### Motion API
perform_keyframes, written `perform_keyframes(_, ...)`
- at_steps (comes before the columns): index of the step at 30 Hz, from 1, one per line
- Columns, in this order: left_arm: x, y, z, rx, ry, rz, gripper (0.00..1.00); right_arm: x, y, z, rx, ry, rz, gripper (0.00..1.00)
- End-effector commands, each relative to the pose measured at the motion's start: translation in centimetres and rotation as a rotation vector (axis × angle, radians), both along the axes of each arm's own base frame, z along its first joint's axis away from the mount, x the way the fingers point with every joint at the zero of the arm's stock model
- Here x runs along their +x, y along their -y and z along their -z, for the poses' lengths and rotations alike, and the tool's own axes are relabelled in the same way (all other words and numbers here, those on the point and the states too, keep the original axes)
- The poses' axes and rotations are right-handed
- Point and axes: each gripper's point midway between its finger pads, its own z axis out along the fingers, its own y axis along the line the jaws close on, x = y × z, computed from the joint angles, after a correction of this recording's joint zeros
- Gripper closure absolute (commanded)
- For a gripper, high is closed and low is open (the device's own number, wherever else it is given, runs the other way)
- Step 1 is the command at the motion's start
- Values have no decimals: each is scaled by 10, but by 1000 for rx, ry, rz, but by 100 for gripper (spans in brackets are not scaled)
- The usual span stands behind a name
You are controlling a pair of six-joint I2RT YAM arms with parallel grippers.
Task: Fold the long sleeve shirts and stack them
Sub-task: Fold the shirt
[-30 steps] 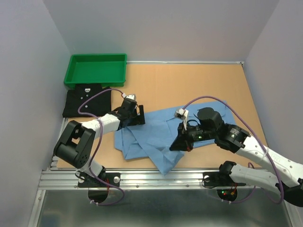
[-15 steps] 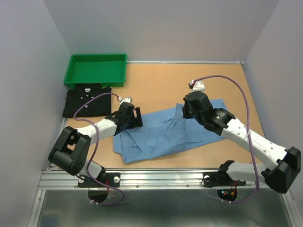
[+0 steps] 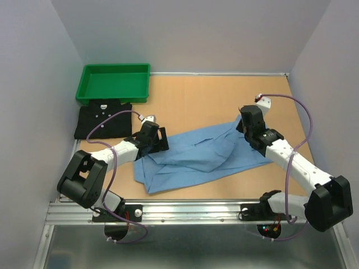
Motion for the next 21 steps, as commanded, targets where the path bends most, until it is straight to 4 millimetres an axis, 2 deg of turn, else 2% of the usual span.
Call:
perform_keyframes(1,-18,-8,7,24,-56,-5,7,15,4,4,68,110,47,99)
perform_keyframes(2,-18,-8,7,21,-57,-5,6,15,5,9,72,110,45,99)
perform_keyframes(3,-19,-8,8,21,-58,-3,6,12,6,23,71,90,38,99)
perform_keyframes(5,-18,-7,8,19,-59,-3,7,16,6,26,90,123,45,99)
perform_keyframes(12,-19,-4,8,14,-68,8,6,19,23,49,86,142,112,99)
perform_keyframes(14,-18,-4,8,16,-70,9,6,19,28,49,87,157,127,99)
perform_keyframes(15,-18,-4,8,17,-73,10,6,20,29,41,98,191,128,99)
perform_keyframes(18,-18,-4,7,16,-72,10,6,15,34,35,101,239,129,99)
perform_keyframes(19,-18,-4,7,18,-73,9,6,16,38,22,120,292,140,99)
perform_keyframes(21,-19,-4,7,19,-74,12,6,12,44,25,128,306,156,98)
